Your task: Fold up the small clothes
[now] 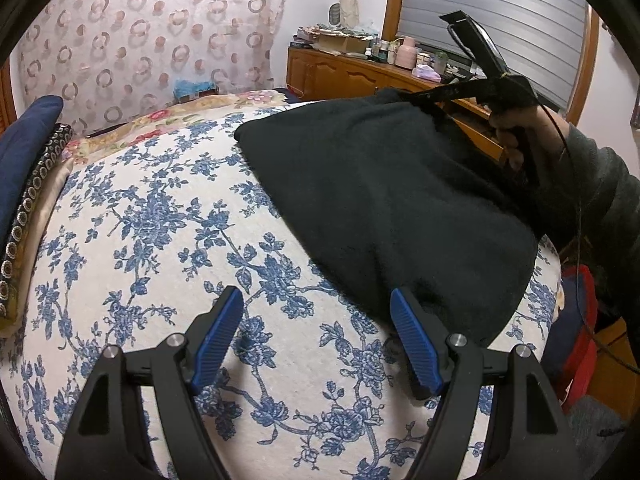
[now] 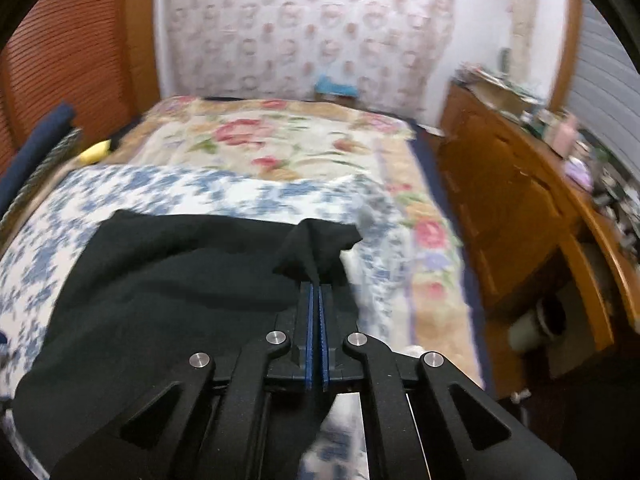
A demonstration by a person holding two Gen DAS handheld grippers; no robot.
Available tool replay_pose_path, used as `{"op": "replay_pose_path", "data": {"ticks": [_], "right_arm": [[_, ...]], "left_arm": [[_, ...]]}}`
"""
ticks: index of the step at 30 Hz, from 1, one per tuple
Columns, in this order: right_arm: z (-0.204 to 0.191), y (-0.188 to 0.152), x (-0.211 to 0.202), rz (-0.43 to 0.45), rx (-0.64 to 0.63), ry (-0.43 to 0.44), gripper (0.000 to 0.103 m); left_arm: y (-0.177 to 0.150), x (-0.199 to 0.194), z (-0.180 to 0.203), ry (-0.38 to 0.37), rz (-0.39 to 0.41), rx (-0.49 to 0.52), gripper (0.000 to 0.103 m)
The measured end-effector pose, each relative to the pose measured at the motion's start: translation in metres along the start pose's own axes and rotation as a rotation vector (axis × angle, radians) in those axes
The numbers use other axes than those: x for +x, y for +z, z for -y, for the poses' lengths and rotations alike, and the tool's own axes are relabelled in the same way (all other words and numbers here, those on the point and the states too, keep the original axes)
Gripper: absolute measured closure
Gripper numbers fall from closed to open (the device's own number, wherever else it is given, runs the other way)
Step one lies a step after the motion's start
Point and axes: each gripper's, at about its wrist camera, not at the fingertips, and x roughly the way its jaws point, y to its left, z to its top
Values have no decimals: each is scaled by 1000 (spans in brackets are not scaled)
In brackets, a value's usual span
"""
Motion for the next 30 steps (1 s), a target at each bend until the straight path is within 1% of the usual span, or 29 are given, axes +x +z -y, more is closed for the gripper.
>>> {"op": "replay_pose_path", "data": {"ticks": [4,6,7,9,11,12,13,14,15,16,23,24,25,26,27,29,30], "right_arm": [[2,-3,-3,-11,-13,-40,103],[-2,-5,-9,10,-26,-46,103],[-5,-6,-14,21,-32,-40,100],[-10,-9,-24,42,-39,-38,96],[-15,-14,-35,59,-44,-28,83],[-17,-18,-41,71,-47,-18,69],[-20,-21,-47,82,-52,-6,59],[-24,-26,-54,94,-59,10,55],[-27,-30,-58,100,-64,18,48],[-30,-35,-63,106,-71,26,42],[-59,-77,-84,108,-103,103,41],[-64,-83,-86,106,-111,106,39],[-68,-91,-88,106,-118,108,34],[-72,-96,-90,107,-122,109,32],[-75,-103,-93,107,-127,113,31],[-81,-113,-95,96,-134,126,31],[-84,-118,-97,92,-136,133,31]], "left_arm": [[-1,0,2,-6,-4,4,27],[-1,1,2,-7,-8,6,27],[-1,1,2,-6,-9,7,27],[-1,1,2,-6,-9,8,27],[-1,2,2,-6,-12,8,27],[-1,2,3,-6,-13,9,27],[-2,2,3,-6,-15,11,27],[-2,3,4,-6,-17,13,27],[-2,4,5,-5,-18,16,27],[-2,4,5,-5,-19,18,27],[-5,4,7,-9,-38,24,27],[-5,4,6,-8,-42,25,27],[-6,3,6,-11,-45,27,27],[-7,2,7,-17,-48,29,28],[-7,2,7,-24,-51,31,32],[-9,1,8,-45,-62,32,36],[-10,1,10,-58,-68,34,41]]}}
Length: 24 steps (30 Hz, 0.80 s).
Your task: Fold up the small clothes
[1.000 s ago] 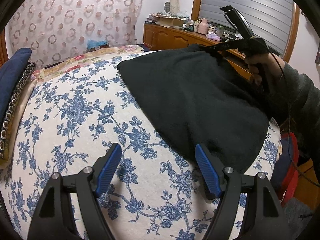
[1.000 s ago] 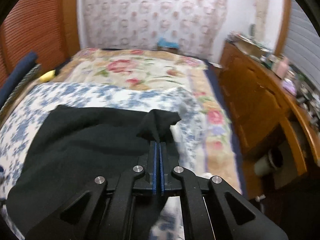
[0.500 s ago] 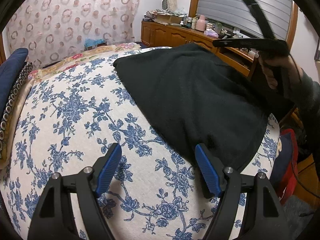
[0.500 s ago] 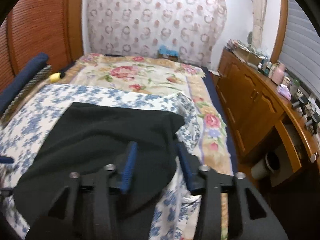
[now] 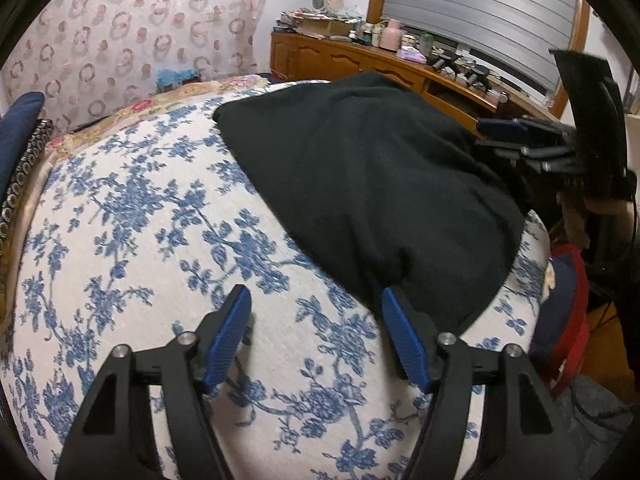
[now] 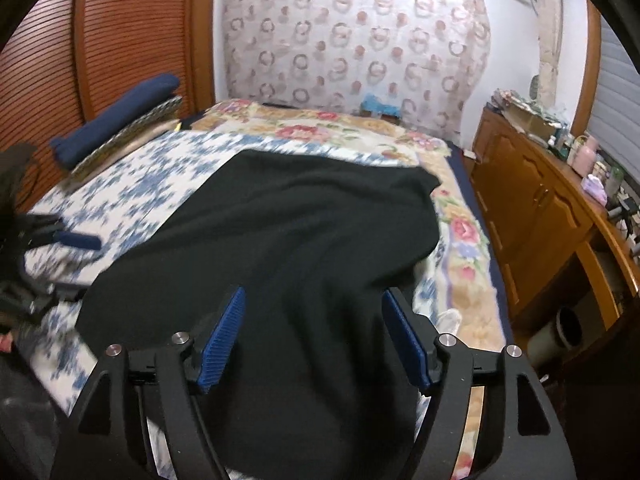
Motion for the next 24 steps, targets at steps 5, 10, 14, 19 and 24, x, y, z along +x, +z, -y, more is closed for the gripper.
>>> {"op": "replay_pose_path", "data": {"ticks": [5,10,14,19,24], "right_arm": [[-15,-15,-6,-13,-14,27,31],[-22,-24,-7,-24,-14,41,31],[-26,-32,-5,-40,-21,40,31],[-30,-39,-1,-51,-15,45,30],[-31,-42,-4,-49,-15,52,30]], "left_arm": [[-3,-2,10,-74,-24,10,52],[-4,-6,20,-107,-30,25,54],[-3,-16,23,-107,-1,31,54],[1,-28,23,-107,36,26,54],[2,-21,26,-127,10,39,54]]}}
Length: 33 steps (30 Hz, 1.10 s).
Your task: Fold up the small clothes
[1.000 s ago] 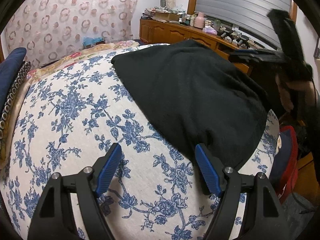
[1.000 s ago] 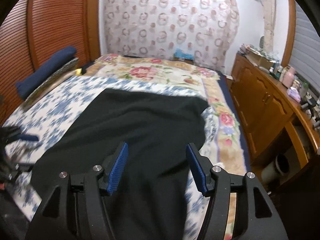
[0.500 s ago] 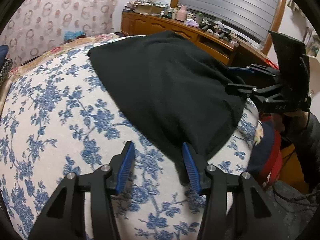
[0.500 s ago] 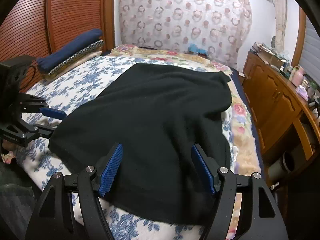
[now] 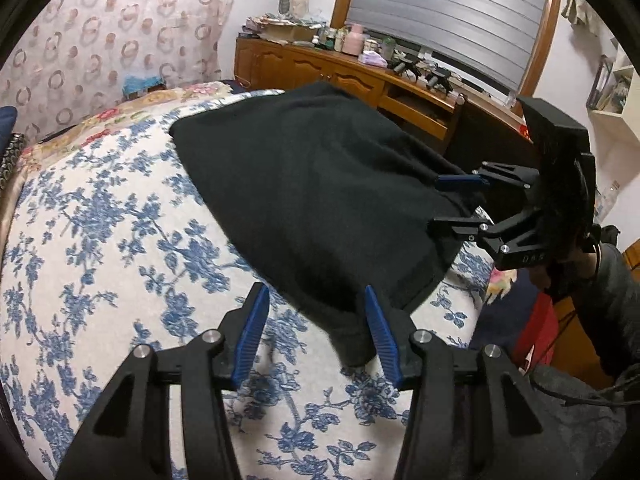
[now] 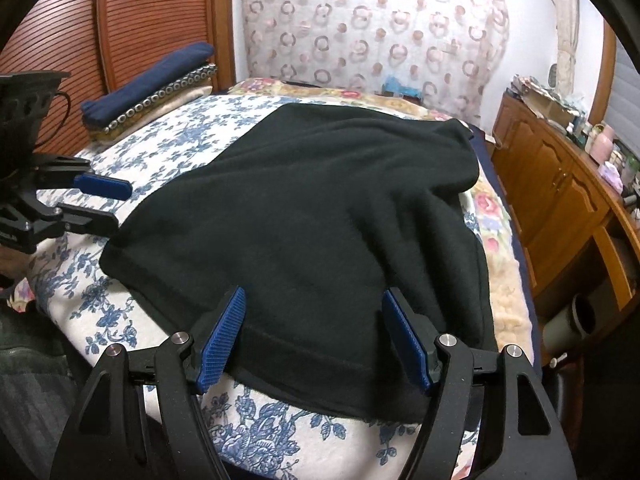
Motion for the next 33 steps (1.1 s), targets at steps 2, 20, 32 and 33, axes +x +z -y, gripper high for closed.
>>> {"op": "replay_pose_path", "data": {"ticks": [2,20,32,33], "right_arm": [[-1,-1,-1,-3,-2,4,30],[-20,-12,-5,-35,-81,65,30],[18,-15,-1,-53,-64,-64,30],[24,-14,0,-52,-52,-71,31]], "left_arm": [[-1,8,2,-2,-25,9,54],[27,-1,13,-70,43,35,98],[76,-22,-3,-60,178,-8,99],[77,-22,-6,-57,181,-11,99]]}}
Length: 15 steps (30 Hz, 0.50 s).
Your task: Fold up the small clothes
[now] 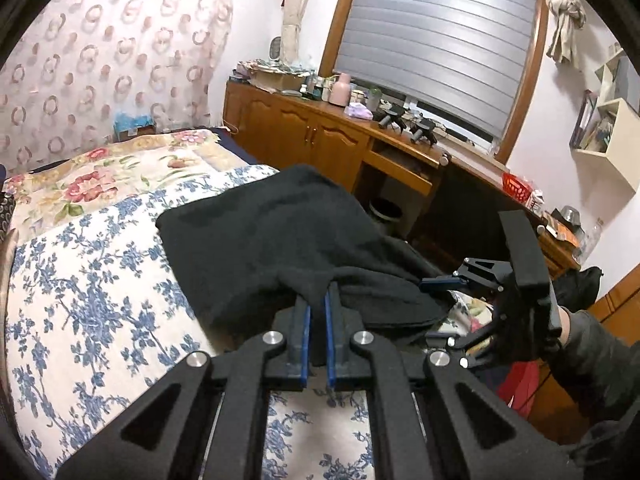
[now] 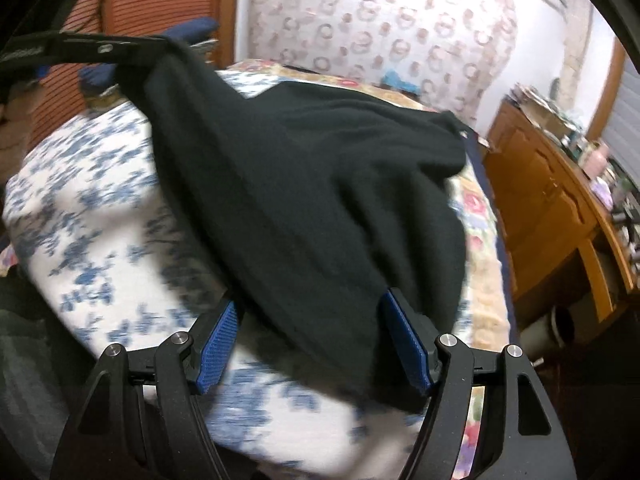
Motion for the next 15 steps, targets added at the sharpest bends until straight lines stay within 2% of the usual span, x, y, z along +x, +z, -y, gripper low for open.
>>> {"op": "replay_pose_path", "data": {"ticks": [2,3,4,10,15], "right_arm": [[11,4,2,1,17,15,60],[17,7,2,5,22,30,82],[21,11,0,19,24,38,90],[47,69,-13,137,11,11,96],[58,122,-2,192,-28,-13,96]], "left_arm": [[3,1,-6,5,4,-7,99],[5,3,-6,4,4,-10,99],[7,5,-8,6,5,-13,99],[30,15,-31,43,25,-29,99],[53,26,-62,96,32,-60,99]]}}
